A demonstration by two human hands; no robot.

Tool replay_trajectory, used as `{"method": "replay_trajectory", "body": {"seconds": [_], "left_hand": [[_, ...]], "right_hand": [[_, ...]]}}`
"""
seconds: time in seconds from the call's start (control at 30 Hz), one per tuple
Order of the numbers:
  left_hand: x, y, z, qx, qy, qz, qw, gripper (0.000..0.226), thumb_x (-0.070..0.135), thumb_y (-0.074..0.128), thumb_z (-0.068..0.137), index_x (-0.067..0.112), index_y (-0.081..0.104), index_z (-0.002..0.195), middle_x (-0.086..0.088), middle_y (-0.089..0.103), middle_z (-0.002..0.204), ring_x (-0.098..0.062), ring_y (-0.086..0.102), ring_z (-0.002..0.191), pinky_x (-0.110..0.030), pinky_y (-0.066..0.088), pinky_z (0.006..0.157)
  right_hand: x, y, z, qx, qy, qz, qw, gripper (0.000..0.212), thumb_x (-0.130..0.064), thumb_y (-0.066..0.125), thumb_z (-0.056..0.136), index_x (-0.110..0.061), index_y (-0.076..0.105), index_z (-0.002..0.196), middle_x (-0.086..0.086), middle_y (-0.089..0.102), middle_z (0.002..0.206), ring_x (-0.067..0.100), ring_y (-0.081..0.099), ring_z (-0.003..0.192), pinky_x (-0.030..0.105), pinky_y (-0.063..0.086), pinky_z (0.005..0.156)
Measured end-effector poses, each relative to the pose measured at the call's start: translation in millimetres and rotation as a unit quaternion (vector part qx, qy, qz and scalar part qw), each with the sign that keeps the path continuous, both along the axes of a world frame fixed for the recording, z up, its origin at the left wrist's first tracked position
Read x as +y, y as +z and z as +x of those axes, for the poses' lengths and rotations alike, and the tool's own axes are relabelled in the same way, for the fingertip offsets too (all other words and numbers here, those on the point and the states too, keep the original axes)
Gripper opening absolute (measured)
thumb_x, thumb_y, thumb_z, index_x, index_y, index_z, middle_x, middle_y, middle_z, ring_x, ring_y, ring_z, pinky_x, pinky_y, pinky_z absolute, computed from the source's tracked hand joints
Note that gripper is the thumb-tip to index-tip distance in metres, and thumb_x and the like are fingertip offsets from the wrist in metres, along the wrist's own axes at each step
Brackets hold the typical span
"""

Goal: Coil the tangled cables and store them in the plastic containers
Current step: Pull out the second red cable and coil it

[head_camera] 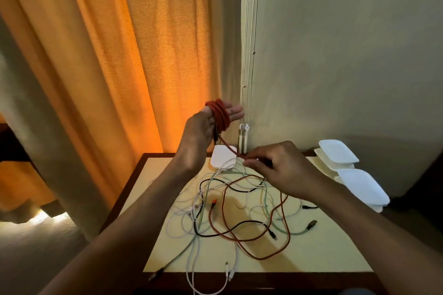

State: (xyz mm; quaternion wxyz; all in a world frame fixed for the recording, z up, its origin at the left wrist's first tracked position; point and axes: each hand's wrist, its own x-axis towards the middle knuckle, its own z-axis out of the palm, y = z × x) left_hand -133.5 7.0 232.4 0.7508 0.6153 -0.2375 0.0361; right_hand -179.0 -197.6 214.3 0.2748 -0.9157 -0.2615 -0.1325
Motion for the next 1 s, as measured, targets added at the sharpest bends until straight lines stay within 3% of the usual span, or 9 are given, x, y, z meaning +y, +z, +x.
{"method": "replay_trajectory", "body": {"seconds": [0.1,0.2,0.27,0.37,0.57,0.7,0.83,0.93,1.0], "left_hand": [[8.9,-11.5,8.6,0.048,0.049,0.094,0.993,0.061,0.036,0.024,0.096,-0.002,0.062,0.126,-0.015,0.075,0.118,-0.025,0.070,0.117,-0.036,0.047,0.109],[13.3,-24.1,3.3,0.068,0.016,0.214,0.974,0.056,0.032,0.018,0.110,0.008,0.069,0.115,-0.005,0.079,0.107,-0.014,0.073,0.106,-0.014,0.051,0.088],[9.0,-28.9,-5.8,0.100,-0.030,0.266,0.958,0.056,0.029,0.014,0.112,0.016,0.069,0.109,0.011,0.080,0.097,0.001,0.072,0.097,-0.003,0.047,0.077],[1.0,-29.6,-17.5,0.102,-0.089,0.301,0.944,0.059,0.032,0.012,0.112,0.015,0.068,0.114,0.009,0.079,0.104,-0.001,0.071,0.103,-0.010,0.048,0.088],[-10.4,-28.2,-35.0,0.075,-0.181,0.245,0.950,0.063,0.032,0.016,0.105,-0.003,0.065,0.120,-0.019,0.074,0.117,-0.029,0.068,0.117,-0.035,0.043,0.110],[-11.2,-26.5,-39.7,0.090,-0.158,0.176,0.967,0.058,0.036,0.025,0.094,0.021,0.080,0.100,-0.008,0.078,0.107,-0.019,0.070,0.110,-0.030,0.048,0.103],[-11.4,-21.8,-49.0,0.075,-0.172,0.116,0.975,0.057,0.034,0.026,0.092,0.022,0.081,0.092,0.002,0.079,0.092,-0.006,0.072,0.092,-0.018,0.052,0.085],[-5.6,-14.2,-42.8,0.088,-0.128,0.023,0.988,0.048,0.035,0.034,0.094,0.013,0.077,0.097,-0.005,0.078,0.095,-0.014,0.070,0.095,-0.032,0.047,0.094],[-1.7,-7.1,-37.2,0.087,-0.119,-0.018,0.989,0.051,0.035,0.034,0.096,0.010,0.078,0.104,-0.014,0.075,0.107,-0.027,0.065,0.108,-0.037,0.043,0.102]], "right_hand": [[-11.6,8.1,-9.2,-0.085,0.000,-0.101,0.991,0.026,-0.042,0.058,0.099,-0.024,0.076,0.102,-0.011,0.070,0.087,0.008,0.056,0.072,0.030,0.047,0.062],[-24.2,34.7,-11.5,-0.135,0.005,-0.140,0.981,0.038,-0.049,0.045,0.098,-0.028,0.076,0.098,-0.021,0.058,0.083,0.005,0.049,0.070,0.026,0.041,0.059],[-28.3,54.3,-11.3,-0.185,0.008,-0.160,0.970,0.033,-0.046,0.049,0.097,-0.028,0.077,0.094,-0.023,0.048,0.081,0.002,0.042,0.069,0.020,0.029,0.056],[-26.9,79.4,-6.7,-0.222,0.014,-0.174,0.959,0.019,-0.040,0.067,0.091,-0.025,0.077,0.092,-0.019,0.051,0.081,0.003,0.044,0.071,0.013,0.022,0.058],[-18.8,100.2,18.1,-0.214,0.016,-0.097,0.972,0.017,-0.036,0.078,0.085,-0.022,0.081,0.094,-0.015,0.059,0.080,0.007,0.056,0.068,0.025,0.043,0.063],[-22.4,89.7,39.1,-0.172,0.005,-0.018,0.985,0.013,-0.030,0.081,0.083,-0.024,0.082,0.095,-0.024,0.060,0.077,-0.004,0.059,0.068,0.019,0.042,0.066],[-23.7,62.8,52.5,-0.082,-0.012,0.032,0.996,0.013,-0.026,0.078,0.087,-0.022,0.081,0.100,-0.026,0.062,0.074,-0.009,0.062,0.072,0.009,0.041,0.066],[-23.1,31.6,48.0,-0.007,-0.008,0.071,0.997,0.012,-0.023,0.071,0.093,-0.025,0.079,0.101,-0.011,0.075,0.083,0.003,0.069,0.073,0.026,0.056,0.071],[-20.9,10.0,38.4,0.031,-0.012,0.104,0.994,0.024,-0.020,0.069,0.095,-0.041,0.077,0.089,-0.013,0.074,0.074,0.003,0.065,0.063,0.028,0.056,0.066]]}}
